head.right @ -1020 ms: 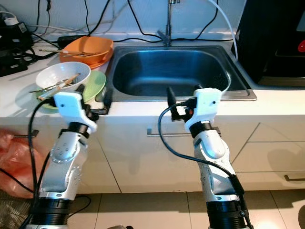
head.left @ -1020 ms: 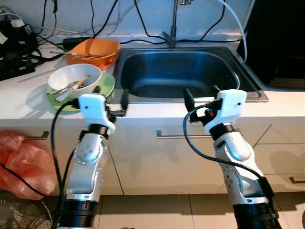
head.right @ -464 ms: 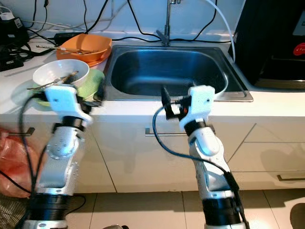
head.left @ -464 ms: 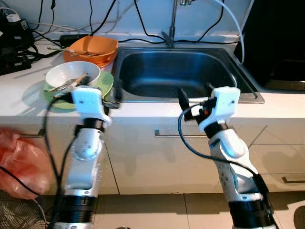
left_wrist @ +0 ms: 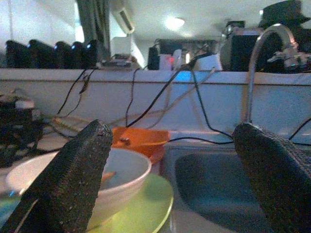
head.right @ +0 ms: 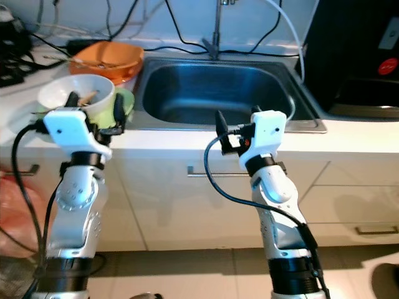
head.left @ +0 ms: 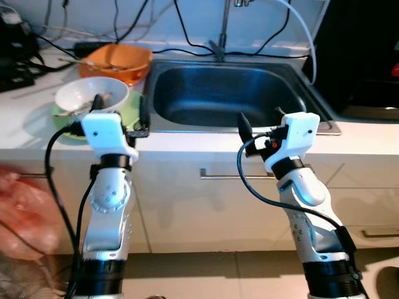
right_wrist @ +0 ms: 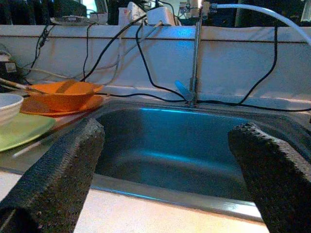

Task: Kitchen organization

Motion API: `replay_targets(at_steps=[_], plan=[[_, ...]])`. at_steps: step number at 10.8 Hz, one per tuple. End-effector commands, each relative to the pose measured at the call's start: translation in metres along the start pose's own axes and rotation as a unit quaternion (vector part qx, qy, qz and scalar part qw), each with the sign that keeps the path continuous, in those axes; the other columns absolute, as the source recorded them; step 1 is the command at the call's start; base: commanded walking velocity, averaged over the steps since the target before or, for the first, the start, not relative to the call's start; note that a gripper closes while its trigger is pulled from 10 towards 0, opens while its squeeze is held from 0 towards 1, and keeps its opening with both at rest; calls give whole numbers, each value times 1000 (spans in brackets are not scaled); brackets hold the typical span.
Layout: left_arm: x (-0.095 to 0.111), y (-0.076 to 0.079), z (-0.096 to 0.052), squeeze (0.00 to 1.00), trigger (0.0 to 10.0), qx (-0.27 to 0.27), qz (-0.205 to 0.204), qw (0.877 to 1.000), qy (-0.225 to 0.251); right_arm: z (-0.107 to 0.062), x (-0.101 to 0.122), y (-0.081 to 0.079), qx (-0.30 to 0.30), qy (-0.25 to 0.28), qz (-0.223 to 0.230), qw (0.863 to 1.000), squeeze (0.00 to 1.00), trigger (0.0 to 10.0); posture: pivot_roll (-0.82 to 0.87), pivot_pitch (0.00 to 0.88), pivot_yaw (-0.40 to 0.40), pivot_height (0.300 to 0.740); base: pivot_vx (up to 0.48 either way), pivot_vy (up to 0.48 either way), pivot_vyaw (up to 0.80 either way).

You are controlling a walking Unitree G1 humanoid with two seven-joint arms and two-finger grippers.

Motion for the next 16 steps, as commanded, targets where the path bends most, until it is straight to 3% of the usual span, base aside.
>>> replay_targets(at_steps=[1, 5, 6, 8, 10, 16], plan=[[6, -6, 1, 0, 10000, 17, 9, 1000, 11, -1, 1, 0, 9, -4, 0, 1000, 0, 10000, 23, 0, -61, 740, 0, 0, 0], [10, 9, 5, 0, 10000, -42, -3, 999, 11, 6, 3, -7, 15, 4, 6, 1000, 0, 10000, 38, 0, -36, 740, 0, 0, 0], [28, 13, 12, 0, 10000, -60, -5, 997, 47, 6, 14, -10, 12, 26, 9, 1000, 0, 10000, 37, 0, -26, 740, 0, 0, 0], [25, 25, 10, 0, 10000, -100, -20, 994, 37, 8, 30, -4, -5, 53, 11, 998, 0, 10000, 31, 0, -9, 740, 0, 0, 0], [10, 21, 8, 0, 10000, -99, -31, 995, 3, 6, 24, 6, -22, 48, 3, 999, 0, 10000, 41, 0, 10, 740, 135, 0, 0], [8, 20, 10, 0, 10000, -106, -30, 994, -7, 7, 18, 0, -21, 43, 8, 999, 0, 10000, 44, 0, 21, 740, 430, 0, 0]])
Point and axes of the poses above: a point about 5 cm out from each wrist's last joint towards the gripper, its own z axis pointing out of the wrist towards the gripper, its own x axis along the axis of the wrist's last joint, y = z × x, the point moved 1 cm from there along z, pointing out of the wrist towards the gripper, and after that the axes turned 11 degrees about z, right-handed, at the moved point
